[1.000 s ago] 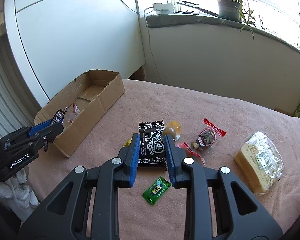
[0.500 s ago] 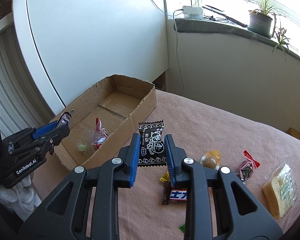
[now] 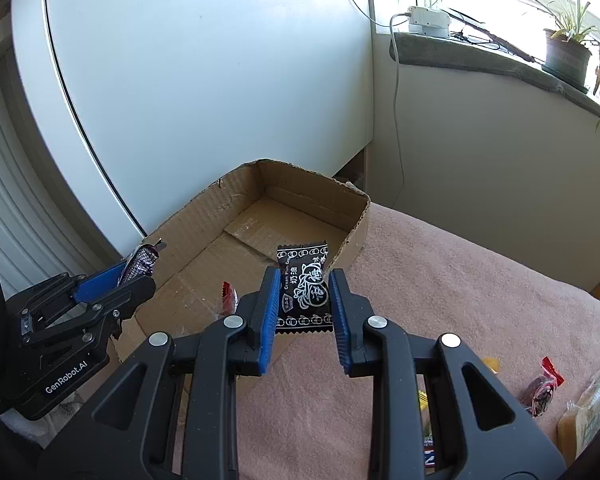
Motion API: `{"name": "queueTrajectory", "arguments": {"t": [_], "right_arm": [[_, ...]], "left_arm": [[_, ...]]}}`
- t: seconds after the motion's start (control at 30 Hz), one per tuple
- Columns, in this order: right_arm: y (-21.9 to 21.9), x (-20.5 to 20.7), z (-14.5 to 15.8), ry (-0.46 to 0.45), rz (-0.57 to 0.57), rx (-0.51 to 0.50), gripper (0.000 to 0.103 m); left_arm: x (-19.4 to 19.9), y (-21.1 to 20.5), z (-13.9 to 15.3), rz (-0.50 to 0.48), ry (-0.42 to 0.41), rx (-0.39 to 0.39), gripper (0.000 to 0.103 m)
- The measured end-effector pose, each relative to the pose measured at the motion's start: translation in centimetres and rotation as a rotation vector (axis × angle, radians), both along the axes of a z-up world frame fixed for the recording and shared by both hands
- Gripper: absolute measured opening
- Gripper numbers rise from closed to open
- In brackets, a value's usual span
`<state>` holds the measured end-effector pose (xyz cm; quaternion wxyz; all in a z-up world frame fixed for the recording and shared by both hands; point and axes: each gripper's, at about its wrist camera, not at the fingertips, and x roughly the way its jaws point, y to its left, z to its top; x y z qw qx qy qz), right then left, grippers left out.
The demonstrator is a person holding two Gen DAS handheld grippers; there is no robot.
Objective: Organize snacks
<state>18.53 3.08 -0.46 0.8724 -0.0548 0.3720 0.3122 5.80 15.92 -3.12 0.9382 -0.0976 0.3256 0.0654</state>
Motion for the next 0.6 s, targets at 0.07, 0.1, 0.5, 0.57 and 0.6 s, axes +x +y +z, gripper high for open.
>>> {"name": "queueTrajectory", "arguments": {"t": [0.07, 0.1, 0.5, 0.57, 0.6], "right_arm": [[0.8, 0.4, -0.2, 0.002, 0.01, -0.003, 0.026], [1.2, 0.6, -0.3, 0.005, 0.015, -0.005, 0.026], [3.5, 2.0, -2.0, 0.04, 0.043, -0.02, 0.026], [3.6, 2.2, -2.1, 0.045, 0.045, -0.019, 0.026], [3.7, 2.3, -2.2, 0.048, 0.047, -0.018, 0.026]], "left_arm": [[0.2, 0.2, -0.1, 0.0, 0.004, 0.002, 0.028], [0.3, 0.3, -0.2, 0.0, 0.006, 0.003, 0.028], [0.7, 0.9, -0.6, 0.003, 0.019, -0.007, 0.028], [0.8, 0.9, -0.6, 0.001, 0.022, -0.007, 0.028], [0.8, 0.9, -0.6, 0.0, 0.023, -0.008, 0.028]]}}
